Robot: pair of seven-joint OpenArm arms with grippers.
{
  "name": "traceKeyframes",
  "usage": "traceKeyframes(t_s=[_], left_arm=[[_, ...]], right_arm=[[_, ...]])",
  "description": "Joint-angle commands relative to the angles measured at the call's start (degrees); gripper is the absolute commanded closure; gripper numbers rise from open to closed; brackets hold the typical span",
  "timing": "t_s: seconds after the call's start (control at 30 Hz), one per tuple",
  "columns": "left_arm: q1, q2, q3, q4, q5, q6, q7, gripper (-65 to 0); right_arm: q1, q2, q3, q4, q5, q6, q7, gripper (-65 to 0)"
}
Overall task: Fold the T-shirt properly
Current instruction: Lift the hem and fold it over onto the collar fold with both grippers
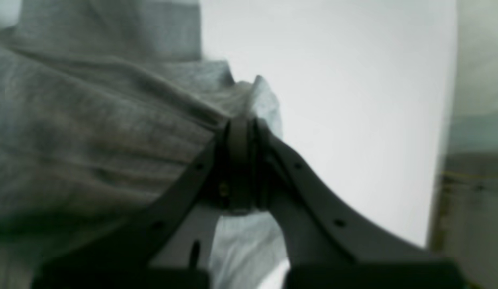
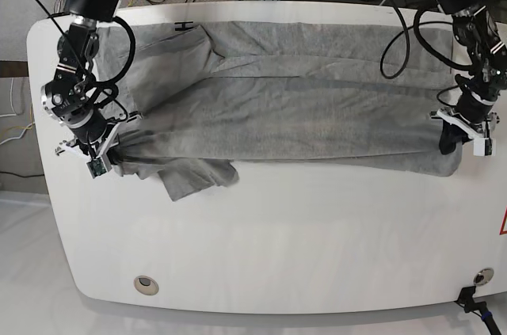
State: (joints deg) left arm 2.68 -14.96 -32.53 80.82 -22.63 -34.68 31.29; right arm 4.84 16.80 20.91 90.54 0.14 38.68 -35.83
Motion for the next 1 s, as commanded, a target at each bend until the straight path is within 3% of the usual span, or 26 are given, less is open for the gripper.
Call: traceKeyframes(t_s=[0.0,0.13,0.37,0.5,0.8,0.97], left_arm=[[1.23,-1.35,-0.48,5.03,-1.76,0.26,-1.18,0.0],[7.74,-1.35,-0.56,11.45,-2.64,0.26,-1.09,0.0],[18.73,-1.08,-0.65,20.24,-2.64,0.26,-1.09,0.0],[23.48,-1.17,-2.67,23.05,-2.64,0.26,-1.09,0.0],[27.70,-1.35,-7.60,23.23,-2.38,0.26,-1.09,0.0],[28.49,-1.08,-7.07,20.15,-2.20,0.26,-1.09,0.0]], right_arm=[[-2.69,0.65,2.43,6.91,-0.45,-0.92,-1.75,0.0],[-7.52,-0.23,4.46,15.52,-0.45,-0.83,-6.50,0.0],[-17.02,-0.23,4.98,21.33,-0.45,-0.83,-6.93,0.0],[-21.15,-2.69,7.09,21.41,-0.45,-0.83,-6.93,0.0],[-28.80,-3.83,7.97,23.00,-0.45,-0.83,-6.93,0.0],[-29.50,-6.20,7.97,22.47,-0.54,-0.83,-6.93,0.0]])
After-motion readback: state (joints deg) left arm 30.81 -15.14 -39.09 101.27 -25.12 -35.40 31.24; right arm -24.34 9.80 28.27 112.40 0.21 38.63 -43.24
